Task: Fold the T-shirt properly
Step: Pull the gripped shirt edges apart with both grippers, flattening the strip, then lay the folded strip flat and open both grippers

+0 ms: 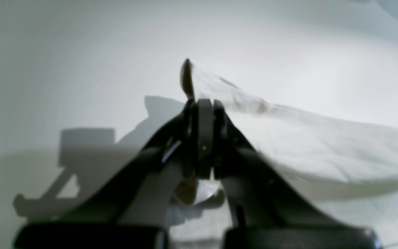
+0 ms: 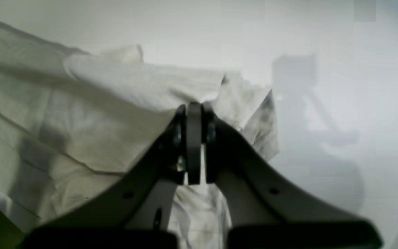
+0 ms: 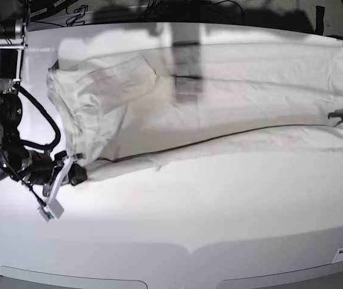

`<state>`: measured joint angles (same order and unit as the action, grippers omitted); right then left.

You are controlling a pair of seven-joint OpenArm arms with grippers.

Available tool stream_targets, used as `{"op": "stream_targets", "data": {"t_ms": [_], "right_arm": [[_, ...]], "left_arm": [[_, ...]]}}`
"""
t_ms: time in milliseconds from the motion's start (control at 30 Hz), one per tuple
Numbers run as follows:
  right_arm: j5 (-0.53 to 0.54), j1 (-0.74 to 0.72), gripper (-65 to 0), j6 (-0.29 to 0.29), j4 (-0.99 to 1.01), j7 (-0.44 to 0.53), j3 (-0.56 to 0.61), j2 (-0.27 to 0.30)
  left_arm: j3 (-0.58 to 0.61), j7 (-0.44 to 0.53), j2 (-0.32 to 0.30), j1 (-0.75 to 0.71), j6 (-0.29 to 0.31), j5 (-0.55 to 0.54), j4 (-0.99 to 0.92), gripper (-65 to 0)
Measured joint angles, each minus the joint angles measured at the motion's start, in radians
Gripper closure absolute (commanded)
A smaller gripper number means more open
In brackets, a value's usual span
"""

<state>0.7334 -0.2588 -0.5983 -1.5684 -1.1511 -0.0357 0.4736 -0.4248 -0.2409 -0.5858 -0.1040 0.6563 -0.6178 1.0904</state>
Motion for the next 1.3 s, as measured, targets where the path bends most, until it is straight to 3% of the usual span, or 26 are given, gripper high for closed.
{"op": "stream_targets", "data": {"t_ms": [167, 267, 500, 767, 1000, 1033, 1167, 1233, 1300], "right_arm": [[0.003, 0.068, 0.0, 0.000, -0.061, -0.019, -0.054, 0.006], [0.083, 0.124, 0.0, -0.004, -0.118, -0.044, -0.105, 0.031], [0.108, 0.266, 0.0, -0.008, -0.181, -0.045, -0.171, 0.034], [0.107, 0.393, 0.0, -0.008, -0.199, -0.014, -0.185, 0.034], [0.098, 0.417, 0.0, -0.007, -0.199, 0.002, -0.185, 0.028], [0.098, 0.417, -1.2, -0.007, -0.199, 0.002, -0.185, 0.024], [0.096, 0.417, -23.6, -0.007, -0.199, 0.002, -0.185, 0.023], [0.096, 0.417, -29.1, -0.007, -0.199, 0.002, -0.185, 0.023], [0.097, 0.417, -29.5, -0.007, -0.199, 0.002, -0.185, 0.023]], "left_arm": [[-0.066, -0.002, 0.021, -0.064, -0.002, 0.000, 0.021, 0.0], [-0.099, -0.002, 0.021, -0.097, 0.001, -0.001, 0.023, 0.0], [-0.113, -0.026, 0.021, -0.150, 0.002, -0.004, 0.027, 0.0], [-0.113, -0.024, 0.035, -0.218, -0.001, 0.000, 0.035, 0.0], [-0.113, -0.021, 0.056, -0.220, -0.002, 0.033, 0.035, 0.0], [-0.113, -0.022, 0.054, -0.220, -0.001, 0.034, 0.035, 0.0], [-0.113, -0.022, 0.051, -0.220, -0.002, 0.033, 0.035, 0.0], [-0.113, -0.022, 0.051, -0.220, -0.002, 0.033, 0.035, -11.5], [-0.113, -0.022, 0.051, -0.220, -0.002, 0.032, 0.035, -21.8]]}}
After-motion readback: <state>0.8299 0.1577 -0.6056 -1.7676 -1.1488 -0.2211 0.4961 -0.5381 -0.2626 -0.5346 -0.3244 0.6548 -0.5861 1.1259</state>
